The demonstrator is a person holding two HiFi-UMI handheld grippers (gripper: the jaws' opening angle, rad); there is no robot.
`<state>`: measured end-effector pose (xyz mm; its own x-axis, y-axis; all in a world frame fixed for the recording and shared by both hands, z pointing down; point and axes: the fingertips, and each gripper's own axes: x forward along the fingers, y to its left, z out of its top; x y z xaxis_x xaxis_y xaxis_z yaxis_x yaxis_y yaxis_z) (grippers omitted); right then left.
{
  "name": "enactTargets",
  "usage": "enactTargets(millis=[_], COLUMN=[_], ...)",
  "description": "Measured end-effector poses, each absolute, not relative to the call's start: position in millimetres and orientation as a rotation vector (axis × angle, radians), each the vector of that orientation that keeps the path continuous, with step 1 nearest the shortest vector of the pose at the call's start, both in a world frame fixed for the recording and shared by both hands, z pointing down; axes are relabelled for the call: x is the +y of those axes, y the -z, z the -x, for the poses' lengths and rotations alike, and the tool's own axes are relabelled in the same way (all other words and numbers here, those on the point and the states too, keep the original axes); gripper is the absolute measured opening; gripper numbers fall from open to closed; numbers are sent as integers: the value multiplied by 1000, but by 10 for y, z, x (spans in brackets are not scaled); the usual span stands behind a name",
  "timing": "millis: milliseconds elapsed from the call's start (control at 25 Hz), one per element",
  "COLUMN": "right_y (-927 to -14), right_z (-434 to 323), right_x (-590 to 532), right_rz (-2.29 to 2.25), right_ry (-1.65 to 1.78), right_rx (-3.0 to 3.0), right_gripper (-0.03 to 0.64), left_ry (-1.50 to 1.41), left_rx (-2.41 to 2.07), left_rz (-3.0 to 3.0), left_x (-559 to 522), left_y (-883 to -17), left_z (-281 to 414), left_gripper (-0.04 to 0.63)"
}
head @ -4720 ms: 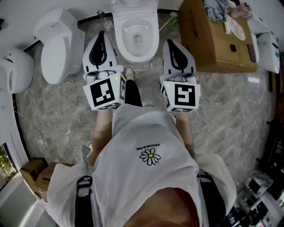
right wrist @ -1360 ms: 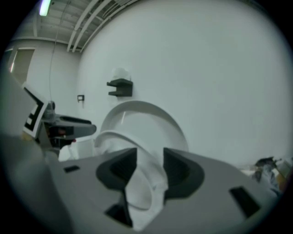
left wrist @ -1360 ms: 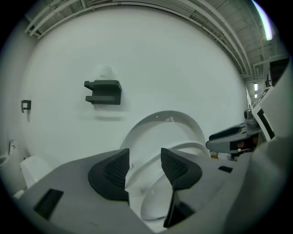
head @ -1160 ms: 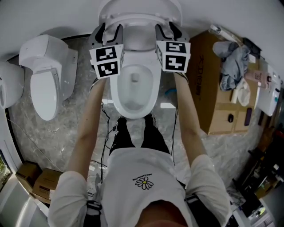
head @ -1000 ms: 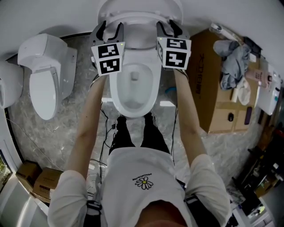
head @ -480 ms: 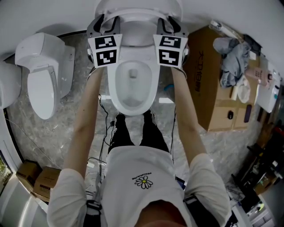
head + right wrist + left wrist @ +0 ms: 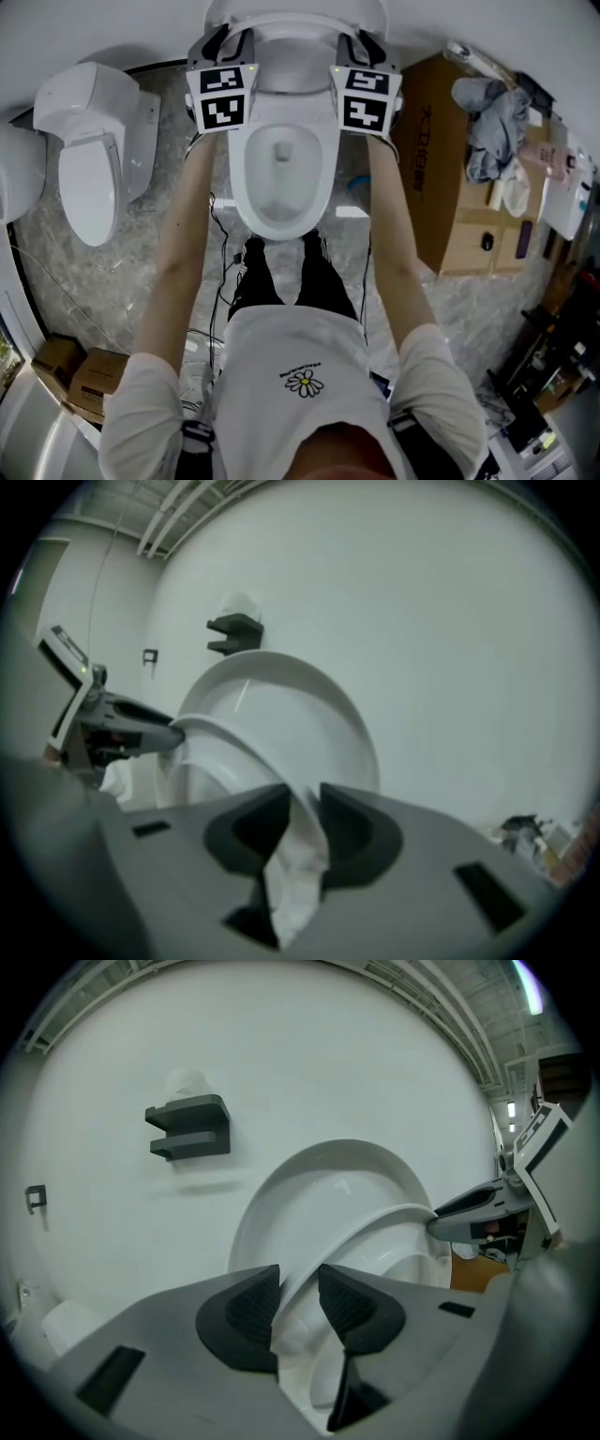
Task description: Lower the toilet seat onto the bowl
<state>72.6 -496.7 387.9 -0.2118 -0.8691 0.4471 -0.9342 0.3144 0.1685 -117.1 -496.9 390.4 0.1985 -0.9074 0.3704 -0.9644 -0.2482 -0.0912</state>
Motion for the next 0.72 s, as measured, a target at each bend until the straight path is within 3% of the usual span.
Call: enactTargets(millis=[720], right_y=[-3831], right_z=[-716], right_x=[-4504], right_rz=[-1546], right_ry=[-114], right_rx=[-2110], right_gripper=[107], left_ry=[-533], left_rx=[-1840], left_rz=[-2266], left_x=[-4505], left_y=[-3860], left_z=[1209], left_gripper=[129])
